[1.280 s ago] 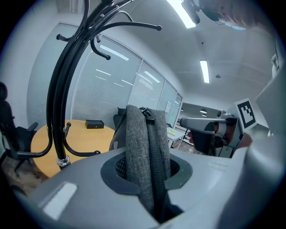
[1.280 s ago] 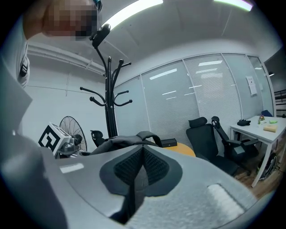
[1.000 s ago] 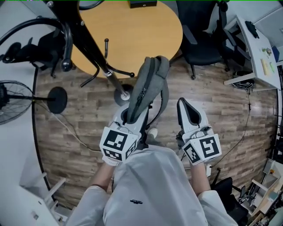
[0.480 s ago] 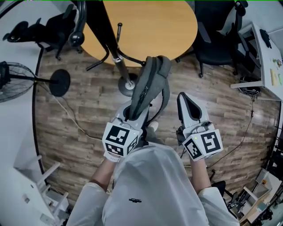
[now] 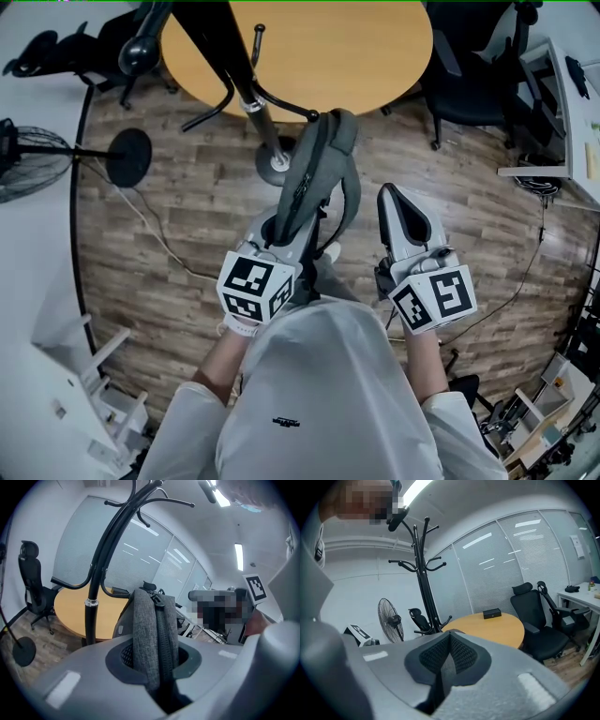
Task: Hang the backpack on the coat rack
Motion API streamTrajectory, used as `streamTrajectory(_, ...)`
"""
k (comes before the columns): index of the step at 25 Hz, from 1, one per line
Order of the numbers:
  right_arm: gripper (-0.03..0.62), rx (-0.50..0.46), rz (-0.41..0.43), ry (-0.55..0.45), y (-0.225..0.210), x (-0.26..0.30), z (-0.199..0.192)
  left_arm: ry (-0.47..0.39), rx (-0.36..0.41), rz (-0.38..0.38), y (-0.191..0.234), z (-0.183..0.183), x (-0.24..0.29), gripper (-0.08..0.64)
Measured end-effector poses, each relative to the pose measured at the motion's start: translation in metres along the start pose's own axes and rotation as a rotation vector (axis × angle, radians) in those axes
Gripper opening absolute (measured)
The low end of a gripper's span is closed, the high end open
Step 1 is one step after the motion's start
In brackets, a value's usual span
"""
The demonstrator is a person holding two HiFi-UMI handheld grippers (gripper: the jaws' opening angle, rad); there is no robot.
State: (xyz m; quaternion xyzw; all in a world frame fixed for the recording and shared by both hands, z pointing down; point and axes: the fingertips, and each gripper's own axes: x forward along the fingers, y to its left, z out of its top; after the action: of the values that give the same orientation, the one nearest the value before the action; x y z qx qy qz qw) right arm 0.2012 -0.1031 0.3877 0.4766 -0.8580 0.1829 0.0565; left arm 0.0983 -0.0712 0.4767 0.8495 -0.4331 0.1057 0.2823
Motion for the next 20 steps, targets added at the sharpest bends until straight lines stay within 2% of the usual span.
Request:
streamTrajectory(15, 0.002, 0.043, 0.012, 0.028, 0.005, 0.016, -0.01, -0.033, -0.067, 0.064, 0.033, 0.0, -0.011, 0.103)
streamTrajectory(20, 0.002, 0.043, 0.019, 0.034, 0.006, 0.019, -0.009, -0.067, -0.128, 0.107, 0.054, 0.006, -0.018, 0.103)
